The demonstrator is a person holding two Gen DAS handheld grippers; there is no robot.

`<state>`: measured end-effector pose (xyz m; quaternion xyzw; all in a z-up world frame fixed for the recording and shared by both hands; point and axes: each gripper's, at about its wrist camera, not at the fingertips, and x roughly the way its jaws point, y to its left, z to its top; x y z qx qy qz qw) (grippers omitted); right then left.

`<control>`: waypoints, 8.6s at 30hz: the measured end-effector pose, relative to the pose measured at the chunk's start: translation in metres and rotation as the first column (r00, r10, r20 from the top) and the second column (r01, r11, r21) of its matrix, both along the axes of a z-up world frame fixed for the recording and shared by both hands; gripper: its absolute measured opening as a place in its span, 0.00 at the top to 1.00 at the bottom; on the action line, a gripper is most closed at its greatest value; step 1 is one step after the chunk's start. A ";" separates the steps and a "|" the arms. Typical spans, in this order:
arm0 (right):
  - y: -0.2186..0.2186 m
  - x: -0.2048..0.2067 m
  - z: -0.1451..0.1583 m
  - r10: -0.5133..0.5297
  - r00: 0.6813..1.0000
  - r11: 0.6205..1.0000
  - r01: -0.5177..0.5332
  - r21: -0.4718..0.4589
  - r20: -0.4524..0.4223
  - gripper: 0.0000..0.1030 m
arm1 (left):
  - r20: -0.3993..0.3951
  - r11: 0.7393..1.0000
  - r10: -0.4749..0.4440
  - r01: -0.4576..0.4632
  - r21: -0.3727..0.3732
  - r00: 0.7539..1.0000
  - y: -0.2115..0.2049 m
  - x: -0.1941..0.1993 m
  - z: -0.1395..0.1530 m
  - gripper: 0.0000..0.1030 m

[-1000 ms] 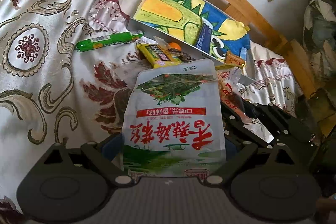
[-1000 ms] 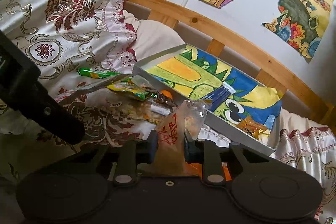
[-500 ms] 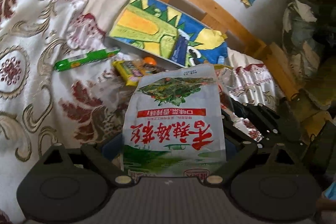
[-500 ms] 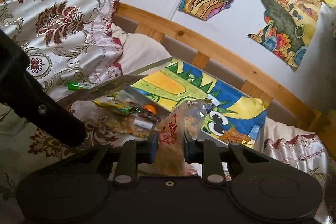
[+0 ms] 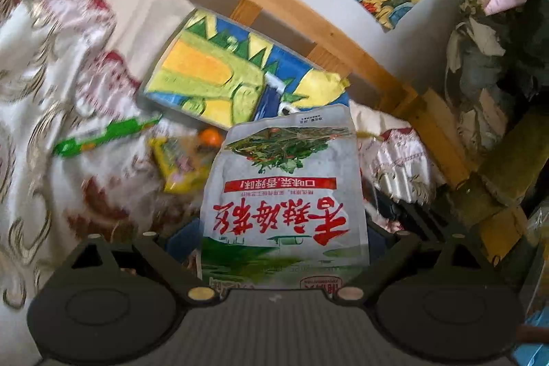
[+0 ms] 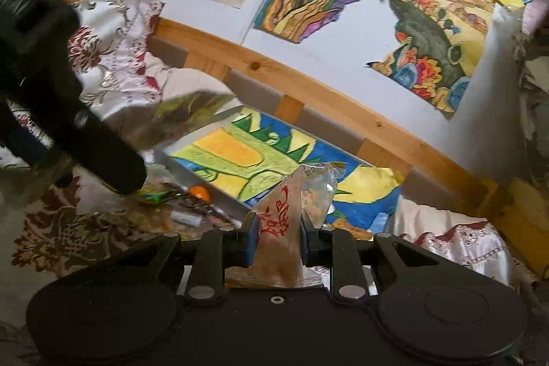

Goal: Organize snacks

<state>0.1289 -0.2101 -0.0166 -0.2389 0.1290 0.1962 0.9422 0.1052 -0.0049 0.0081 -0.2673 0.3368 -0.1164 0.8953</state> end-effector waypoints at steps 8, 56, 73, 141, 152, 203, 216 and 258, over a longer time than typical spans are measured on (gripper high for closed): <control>-0.012 0.023 0.008 -0.029 0.997 1.000 0.029 -0.001 0.066 0.75 | 0.081 0.996 0.018 -0.025 0.081 0.997 -0.018 0.050 0.031 0.07; -0.044 0.174 -0.035 -0.074 0.993 0.970 0.094 0.226 -0.096 0.66 | -0.056 0.912 0.166 -0.131 0.387 0.985 -0.066 0.239 -0.045 0.06; -0.054 0.152 -0.012 -0.141 0.989 0.953 0.149 0.262 -0.050 0.17 | -0.034 0.922 0.226 -0.203 0.329 0.973 -0.051 0.214 -0.030 0.01; -0.047 -0.077 0.019 -0.138 0.972 0.940 0.188 0.285 -0.189 0.01 | 0.149 0.852 0.046 -0.116 0.510 0.988 -0.043 -0.079 -0.008 0.01; -0.042 -0.069 0.011 -0.125 0.957 0.951 0.191 0.245 -0.261 0.01 | 0.081 0.857 0.087 -0.116 0.503 0.993 -0.036 -0.073 -0.019 0.01; -0.022 0.057 -0.065 -0.017 0.899 0.954 0.146 0.263 -0.437 0.01 | -0.140 0.920 0.109 -0.046 0.390 0.984 -0.017 0.088 -0.053 0.01; -0.017 0.059 -0.071 0.018 0.908 0.953 0.111 0.282 -0.418 0.01 | -0.237 0.972 0.123 -0.069 0.225 0.964 0.014 0.102 -0.067 0.21; 0.026 0.053 -0.082 0.029 0.938 0.998 -0.011 0.054 -0.346 0.01 | -0.244 0.966 0.047 0.017 0.256 0.969 0.006 0.053 -0.073 0.32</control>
